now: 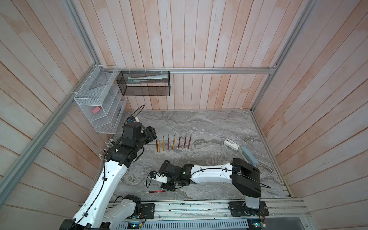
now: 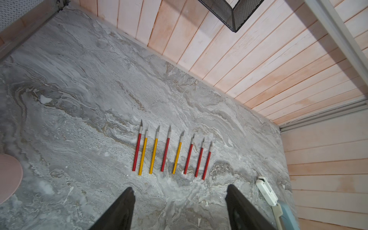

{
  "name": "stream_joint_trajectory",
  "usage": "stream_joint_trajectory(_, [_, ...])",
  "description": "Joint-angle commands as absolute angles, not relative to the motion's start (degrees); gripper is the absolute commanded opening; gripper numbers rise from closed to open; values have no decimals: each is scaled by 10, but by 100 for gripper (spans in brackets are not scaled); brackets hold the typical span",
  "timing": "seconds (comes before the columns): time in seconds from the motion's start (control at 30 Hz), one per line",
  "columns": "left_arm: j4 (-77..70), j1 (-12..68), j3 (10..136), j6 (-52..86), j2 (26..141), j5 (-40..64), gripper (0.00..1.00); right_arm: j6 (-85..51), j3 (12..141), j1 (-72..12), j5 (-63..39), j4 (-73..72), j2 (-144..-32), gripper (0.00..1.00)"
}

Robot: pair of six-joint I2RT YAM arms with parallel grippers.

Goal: Remove protective caps from carving knives
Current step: Pick up the carving knife from the center of the board.

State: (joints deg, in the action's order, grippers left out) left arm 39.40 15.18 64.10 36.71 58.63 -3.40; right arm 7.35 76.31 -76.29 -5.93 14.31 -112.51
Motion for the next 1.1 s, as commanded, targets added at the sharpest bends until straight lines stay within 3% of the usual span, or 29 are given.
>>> stream_joint_trajectory(0.0, [408,144,623,370,579,-24,77,114,805,-767,-90,187,-1152,46])
stream_joint_trajectory(0.37, [400,129,607,369,575,-4,81,145,902,-788,-131,264,-1238,39])
stream_joint_trajectory(0.63, [406,125,603,368,563,-2,82,151,951,-799,-74,293,-1288,36])
stream_joint_trajectory(1.07, [402,123,596,359,563,5,82,151,925,-790,-18,291,-1308,0])
